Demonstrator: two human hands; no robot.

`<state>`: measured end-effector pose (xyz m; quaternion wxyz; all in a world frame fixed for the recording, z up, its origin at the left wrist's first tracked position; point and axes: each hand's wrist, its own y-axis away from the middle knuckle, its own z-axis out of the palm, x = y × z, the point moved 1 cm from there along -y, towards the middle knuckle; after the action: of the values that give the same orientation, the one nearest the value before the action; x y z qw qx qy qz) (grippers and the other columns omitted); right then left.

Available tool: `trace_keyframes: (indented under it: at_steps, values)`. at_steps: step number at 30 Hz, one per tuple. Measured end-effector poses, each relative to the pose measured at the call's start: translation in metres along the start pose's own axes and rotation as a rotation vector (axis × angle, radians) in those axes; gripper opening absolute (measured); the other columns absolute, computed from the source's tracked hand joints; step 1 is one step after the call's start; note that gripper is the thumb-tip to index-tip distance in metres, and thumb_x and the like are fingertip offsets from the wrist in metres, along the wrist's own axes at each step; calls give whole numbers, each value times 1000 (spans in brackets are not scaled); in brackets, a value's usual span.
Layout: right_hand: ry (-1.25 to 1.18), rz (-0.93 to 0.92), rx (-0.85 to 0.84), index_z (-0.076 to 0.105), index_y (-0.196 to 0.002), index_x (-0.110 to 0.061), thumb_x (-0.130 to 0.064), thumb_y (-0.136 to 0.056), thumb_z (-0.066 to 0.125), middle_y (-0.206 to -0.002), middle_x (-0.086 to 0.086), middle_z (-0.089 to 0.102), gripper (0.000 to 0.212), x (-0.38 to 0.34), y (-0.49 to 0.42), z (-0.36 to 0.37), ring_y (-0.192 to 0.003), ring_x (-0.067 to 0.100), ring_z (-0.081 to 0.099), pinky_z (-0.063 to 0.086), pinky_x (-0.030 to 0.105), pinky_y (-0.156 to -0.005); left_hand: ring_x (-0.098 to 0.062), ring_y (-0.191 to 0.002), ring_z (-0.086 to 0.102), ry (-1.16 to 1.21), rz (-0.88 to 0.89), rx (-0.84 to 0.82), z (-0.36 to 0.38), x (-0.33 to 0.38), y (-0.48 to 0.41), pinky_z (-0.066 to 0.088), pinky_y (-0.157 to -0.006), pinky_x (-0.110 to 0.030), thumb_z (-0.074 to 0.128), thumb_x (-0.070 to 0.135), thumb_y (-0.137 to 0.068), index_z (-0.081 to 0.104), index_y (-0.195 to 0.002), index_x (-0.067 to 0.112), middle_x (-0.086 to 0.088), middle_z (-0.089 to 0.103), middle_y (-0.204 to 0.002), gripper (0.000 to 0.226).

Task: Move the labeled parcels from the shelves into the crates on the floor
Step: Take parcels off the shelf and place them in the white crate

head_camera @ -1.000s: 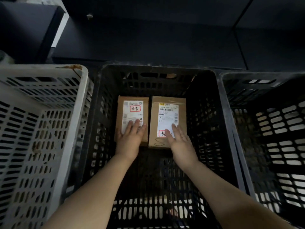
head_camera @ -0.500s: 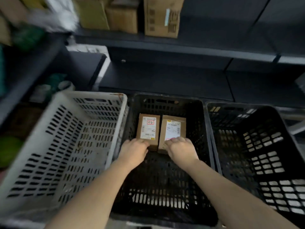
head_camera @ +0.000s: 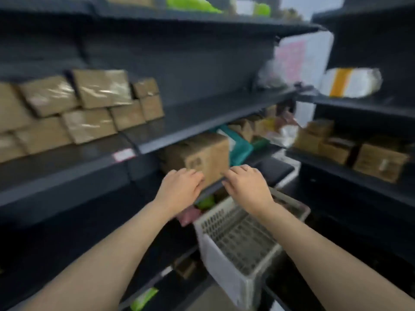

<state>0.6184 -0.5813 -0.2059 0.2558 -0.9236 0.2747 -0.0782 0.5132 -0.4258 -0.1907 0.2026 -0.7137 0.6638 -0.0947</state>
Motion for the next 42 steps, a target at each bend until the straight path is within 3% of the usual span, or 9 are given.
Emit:
trace_keyframes:
  at_steps: [3,7,11,19,29,32,35,39,42]
  values:
    - [-70,-175,147,74,-97,-21,-35,-83,49,-84,-1,72,32,-98,-54,-29,-78,26,68,53,35,-64,-24,-90,63,-156,-141,39,-77,-77,59,46,-72,-37,50,28,-91,64,-100,21,1,67,-95,18]
    - [-191,-390,276,72,-101,-20,-29,-81,62,-89,-2,72,23,-235,-112,-53,-82,25,67,52,36,-66,-22,-98,60,-335,-331,102,-164,-179,151,42,-79,-36,46,32,-93,59,-106,26,4,65,-101,20]
    - [-242,-522,290,70,-100,-19,-31,-90,49,-93,0,70,26,-365,-152,-71,-89,26,65,50,37,-72,-21,-109,55,-448,-501,64,-231,-263,239,40,-87,-36,41,33,-94,57,-110,25,3,63,-112,23]
    - [-333,-690,202,53,-133,-22,-31,-96,49,-132,1,56,39,-540,-206,-64,-124,25,47,38,40,-99,-21,-118,48,-527,-688,-4,-276,-384,350,35,-92,-35,43,33,-94,54,-122,27,2,57,-126,31]
    - [-313,-613,16,46,-137,-28,-45,-97,41,-137,-1,49,43,-605,-298,5,-127,20,43,38,38,-104,-21,-126,39,-475,-861,-76,-239,-484,355,32,-98,-35,41,38,-94,44,-132,29,2,44,-138,40]
    - [-291,-673,-75,44,-140,-31,-57,-97,30,-145,-3,45,53,-615,-317,20,-136,19,36,25,41,-112,-22,-125,40,-393,-923,-30,-229,-506,344,32,-98,-35,39,42,-95,46,-133,29,1,44,-139,40]
    - [-349,-743,-141,47,-139,-34,-69,-90,17,-146,-9,46,67,-624,-321,32,-140,13,31,4,46,-118,-26,-127,42,-190,-1000,41,-217,-524,335,33,-101,-34,37,43,-97,48,-134,27,-3,44,-141,42]
    - [-447,-770,-73,54,-135,-32,-84,-71,-4,-139,-11,53,101,-622,-320,39,-133,9,43,-2,42,-118,-26,-125,47,236,-1148,196,-209,-536,328,35,-96,-26,44,37,-97,49,-135,19,-10,50,-139,42]
    - [-514,-766,-44,57,-133,-28,-78,-78,5,-137,-8,56,91,-618,-313,37,-129,9,48,0,35,-118,-25,-129,43,350,-1176,248,-209,-531,327,33,-98,-23,47,31,-97,44,-139,18,-8,45,-143,44]
